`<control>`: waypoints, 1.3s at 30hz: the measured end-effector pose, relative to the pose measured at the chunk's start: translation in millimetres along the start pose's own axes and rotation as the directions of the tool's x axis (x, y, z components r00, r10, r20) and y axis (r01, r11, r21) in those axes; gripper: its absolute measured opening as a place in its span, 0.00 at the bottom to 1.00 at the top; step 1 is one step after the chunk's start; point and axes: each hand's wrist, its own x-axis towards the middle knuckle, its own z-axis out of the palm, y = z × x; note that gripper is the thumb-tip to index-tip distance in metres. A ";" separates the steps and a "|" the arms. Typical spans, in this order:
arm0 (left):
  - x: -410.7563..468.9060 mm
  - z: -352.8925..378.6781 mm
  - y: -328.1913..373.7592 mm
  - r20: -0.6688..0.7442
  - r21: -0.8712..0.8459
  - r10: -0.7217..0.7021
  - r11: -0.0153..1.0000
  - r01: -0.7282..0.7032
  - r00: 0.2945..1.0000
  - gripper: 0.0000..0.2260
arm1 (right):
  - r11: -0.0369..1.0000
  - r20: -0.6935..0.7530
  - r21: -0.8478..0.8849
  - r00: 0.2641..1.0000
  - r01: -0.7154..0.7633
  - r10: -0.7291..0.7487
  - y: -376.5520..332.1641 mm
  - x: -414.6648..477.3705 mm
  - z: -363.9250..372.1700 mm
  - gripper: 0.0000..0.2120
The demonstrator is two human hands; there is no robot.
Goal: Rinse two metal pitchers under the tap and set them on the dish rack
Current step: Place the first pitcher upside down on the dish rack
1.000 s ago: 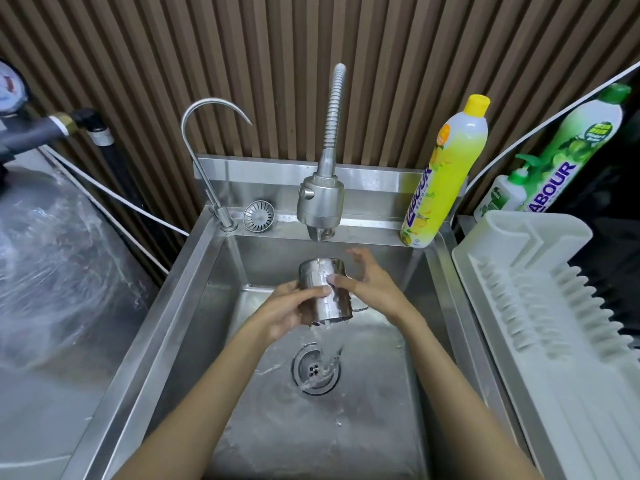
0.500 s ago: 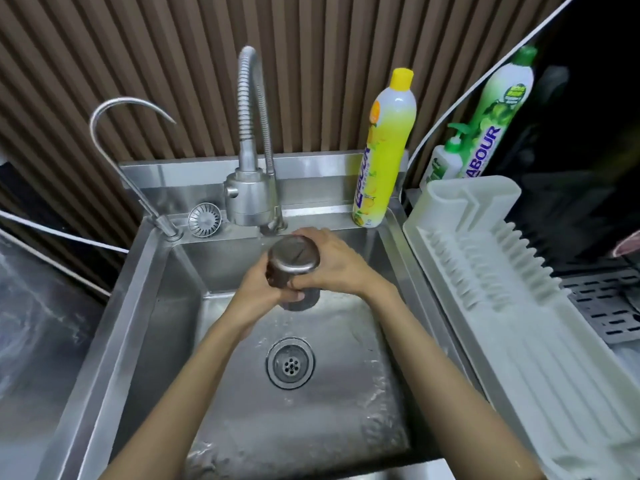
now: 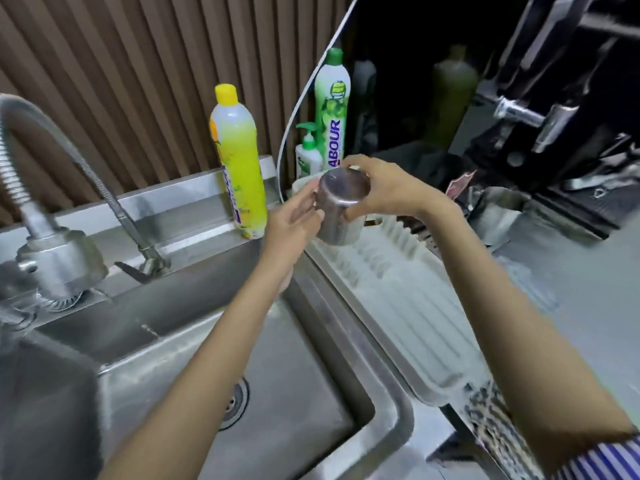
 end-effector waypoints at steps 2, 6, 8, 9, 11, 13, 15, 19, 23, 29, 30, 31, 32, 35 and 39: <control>9.7 19.0 -10.7 0.086 0.027 -0.013 1.000 0.011 0.996 0.23 | 0.997 0.021 -0.065 0.999 -0.044 0.045 20.2 -0.3 -5.4 0.36; 24.3 44.5 -41.0 0.149 0.084 -0.087 0.994 0.075 0.985 0.22 | 0.984 0.068 -0.146 0.991 -0.103 0.114 57.9 2.8 -3.3 0.37; 29.5 52.7 -51.3 0.135 0.103 -0.137 0.987 0.123 0.981 0.21 | 0.982 0.084 -0.141 0.987 -0.125 0.138 74.1 4.8 1.9 0.38; 31.6 55.9 -55.3 0.126 0.115 -0.156 0.983 0.142 0.980 0.21 | 0.982 0.090 -0.137 0.986 -0.128 0.141 81.1 5.8 4.9 0.37; 35.7 61.8 -61.3 0.112 0.135 -0.189 0.976 0.173 0.976 0.21 | 0.985 0.109 -0.129 0.985 -0.118 0.132 93.0 7.3 9.7 0.37; 38.1 64.4 -66.3 0.100 0.164 -0.214 0.967 0.196 0.972 0.21 | 0.987 0.118 -0.123 0.986 -0.100 0.114 100.7 8.9 13.7 0.37; 40.2 66.6 -71.0 0.074 0.184 -0.217 0.962 0.201 0.973 0.20 | 0.989 0.125 -0.110 0.986 -0.096 0.109 108.1 11.8 18.2 0.37; 43.9 71.4 -76.2 0.020 0.253 -0.194 0.950 0.183 0.981 0.21 | 0.992 0.151 -0.077 0.983 -0.096 0.107 117.2 16.6 24.8 0.39; 41.6 74.5 -80.4 -0.017 0.326 -0.112 0.939 0.112 0.994 0.20 | 0.996 0.163 -0.047 0.983 -0.083 0.089 124.1 16.6 27.1 0.40; 34.9 72.1 -99.2 -0.019 0.457 -0.106 0.884 0.103 0.994 0.22 | 0.998 0.201 -0.012 0.977 -0.061 0.063 133.3 9.6 39.4 0.40; 34.7 72.9 -99.7 -0.027 0.474 -0.111 0.873 0.111 0.993 0.22 | 0.998 0.199 -0.002 0.978 -0.061 0.061 133.9 8.8 39.5 0.40; 34.8 74.3 -98.9 -0.039 0.492 -0.116 0.862 0.120 0.992 0.22 | 0.998 0.206 0.008 0.976 -0.067 0.064 134.8 7.8 39.8 0.41; 35.0 76.2 -96.2 -0.053 0.521 -0.115 0.844 0.125 0.992 0.23 | 0.996 0.223 0.018 0.972 -0.083 0.076 136.1 7.3 40.1 0.42; 36.5 88.7 -85.1 -0.088 0.686 -0.001 0.725 0.061 0.996 0.22 | 0.988 0.293 0.035 0.947 -0.150 0.134 138.1 1.8 33.0 0.49; 35.3 127.1 -62.8 -0.041 0.699 0.194 0.707 -0.110 0.980 0.17 | 0.985 0.292 0.047 0.945 -0.166 0.145 140.6 -14.2 -2.2 0.38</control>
